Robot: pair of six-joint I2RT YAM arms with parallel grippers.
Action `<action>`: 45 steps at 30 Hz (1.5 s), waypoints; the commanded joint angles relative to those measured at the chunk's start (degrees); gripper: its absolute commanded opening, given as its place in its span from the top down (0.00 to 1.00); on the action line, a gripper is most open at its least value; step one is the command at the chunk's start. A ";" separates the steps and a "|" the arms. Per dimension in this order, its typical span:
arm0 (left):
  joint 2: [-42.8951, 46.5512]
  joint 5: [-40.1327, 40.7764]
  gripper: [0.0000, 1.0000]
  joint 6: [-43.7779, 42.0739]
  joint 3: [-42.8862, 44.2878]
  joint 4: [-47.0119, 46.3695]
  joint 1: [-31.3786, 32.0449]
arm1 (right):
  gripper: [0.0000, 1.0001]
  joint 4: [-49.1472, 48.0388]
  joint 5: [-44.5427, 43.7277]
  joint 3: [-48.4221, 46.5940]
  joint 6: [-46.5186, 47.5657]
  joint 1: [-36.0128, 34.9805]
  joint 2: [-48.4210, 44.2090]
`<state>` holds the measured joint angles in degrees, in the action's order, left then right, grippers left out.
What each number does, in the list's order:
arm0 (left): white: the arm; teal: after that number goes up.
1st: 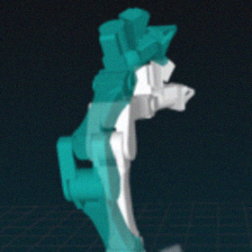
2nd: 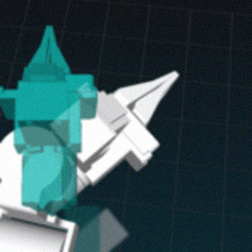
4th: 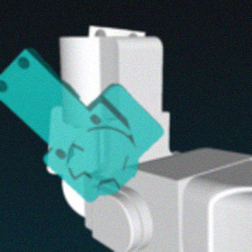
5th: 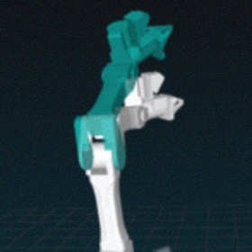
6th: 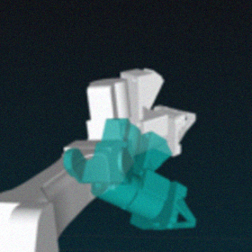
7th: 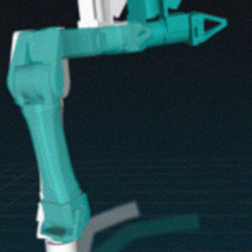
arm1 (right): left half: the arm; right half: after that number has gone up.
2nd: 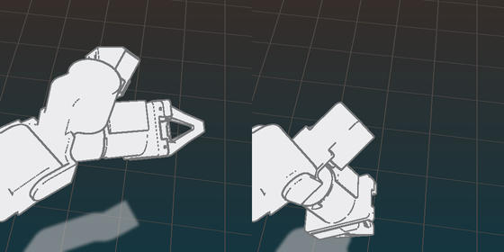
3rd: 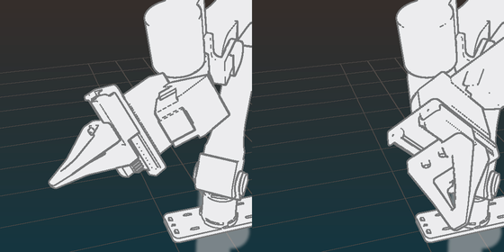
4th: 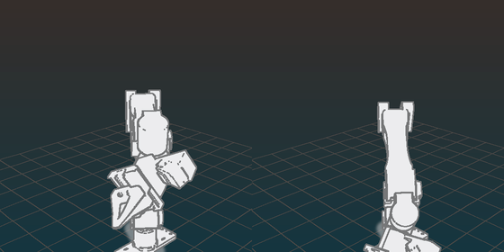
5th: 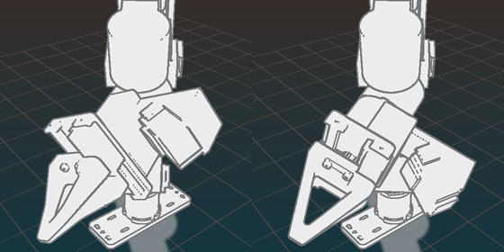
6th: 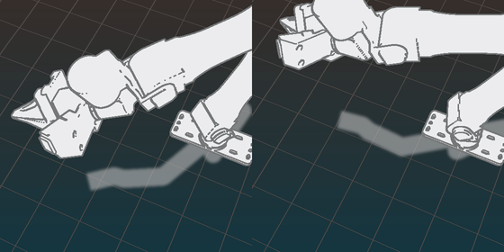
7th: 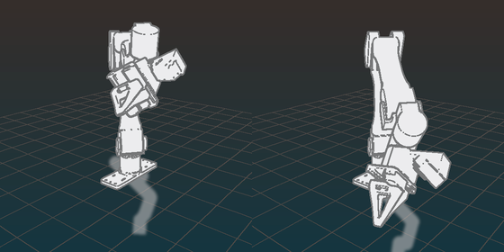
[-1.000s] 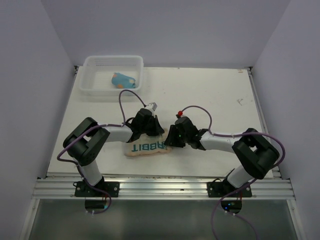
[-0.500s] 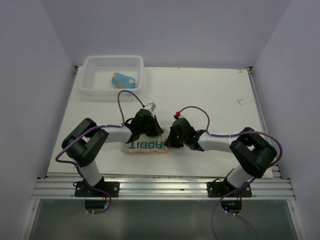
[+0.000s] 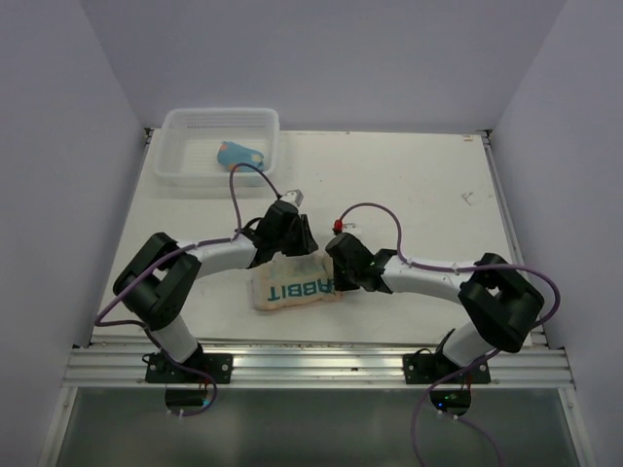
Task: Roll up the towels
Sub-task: Roll the towel
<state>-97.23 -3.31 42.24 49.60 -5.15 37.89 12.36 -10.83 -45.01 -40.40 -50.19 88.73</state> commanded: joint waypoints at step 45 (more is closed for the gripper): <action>7.41 -22.43 0.69 0.47 6.04 -1.17 -8.71 | 1.00 39.41 -44.63 -26.97 11.66 -21.79 31.77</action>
<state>-89.32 -19.20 41.43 54.54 -0.12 29.19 51.57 -56.40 -70.72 -28.34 -71.44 118.52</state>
